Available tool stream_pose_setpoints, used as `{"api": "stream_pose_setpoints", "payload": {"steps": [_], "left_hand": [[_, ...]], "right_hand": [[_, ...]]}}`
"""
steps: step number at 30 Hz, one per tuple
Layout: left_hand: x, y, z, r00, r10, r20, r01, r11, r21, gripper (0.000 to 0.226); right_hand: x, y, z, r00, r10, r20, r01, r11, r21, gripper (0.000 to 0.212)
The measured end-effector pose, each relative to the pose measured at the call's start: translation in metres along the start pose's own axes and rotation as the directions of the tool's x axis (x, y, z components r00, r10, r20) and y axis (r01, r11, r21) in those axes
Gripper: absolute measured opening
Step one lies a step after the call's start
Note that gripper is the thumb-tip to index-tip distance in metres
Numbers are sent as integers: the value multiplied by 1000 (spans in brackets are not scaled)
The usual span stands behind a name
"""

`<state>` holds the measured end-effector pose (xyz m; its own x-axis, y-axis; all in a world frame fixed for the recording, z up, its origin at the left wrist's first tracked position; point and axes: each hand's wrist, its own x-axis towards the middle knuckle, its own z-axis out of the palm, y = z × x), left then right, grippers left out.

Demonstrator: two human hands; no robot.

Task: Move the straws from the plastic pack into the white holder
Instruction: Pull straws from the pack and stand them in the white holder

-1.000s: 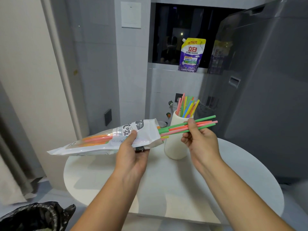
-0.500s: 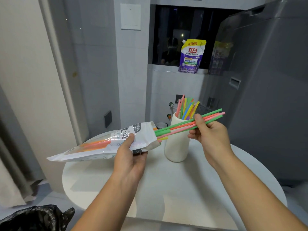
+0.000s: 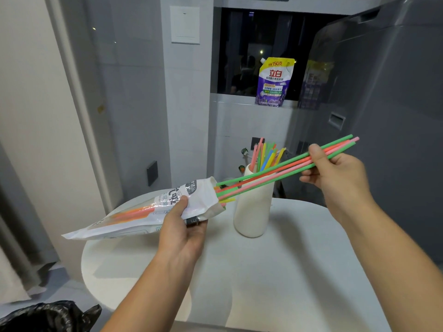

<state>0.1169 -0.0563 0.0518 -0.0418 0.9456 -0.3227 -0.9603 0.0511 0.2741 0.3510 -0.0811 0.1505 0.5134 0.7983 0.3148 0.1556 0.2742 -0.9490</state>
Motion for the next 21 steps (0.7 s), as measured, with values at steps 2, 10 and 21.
{"api": "stream_pose_setpoints", "payload": {"steps": [2,10,21], "left_hand": [[0,0,0,1000,11,-12,-11,1000,12,25],[-4,-4,-3,1000,26,-14,-25,998,50,37],[-8,-12,-7,1000,-4,13,3,997,77,44]], "right_hand": [[5,-6,-7,1000,-13,-12,13,1000,-17,25],[14,-27,-24,992,-87,-92,80,994,-76,24],[29,-72,-9,946,-319,-53,277,885,-374,31]]}}
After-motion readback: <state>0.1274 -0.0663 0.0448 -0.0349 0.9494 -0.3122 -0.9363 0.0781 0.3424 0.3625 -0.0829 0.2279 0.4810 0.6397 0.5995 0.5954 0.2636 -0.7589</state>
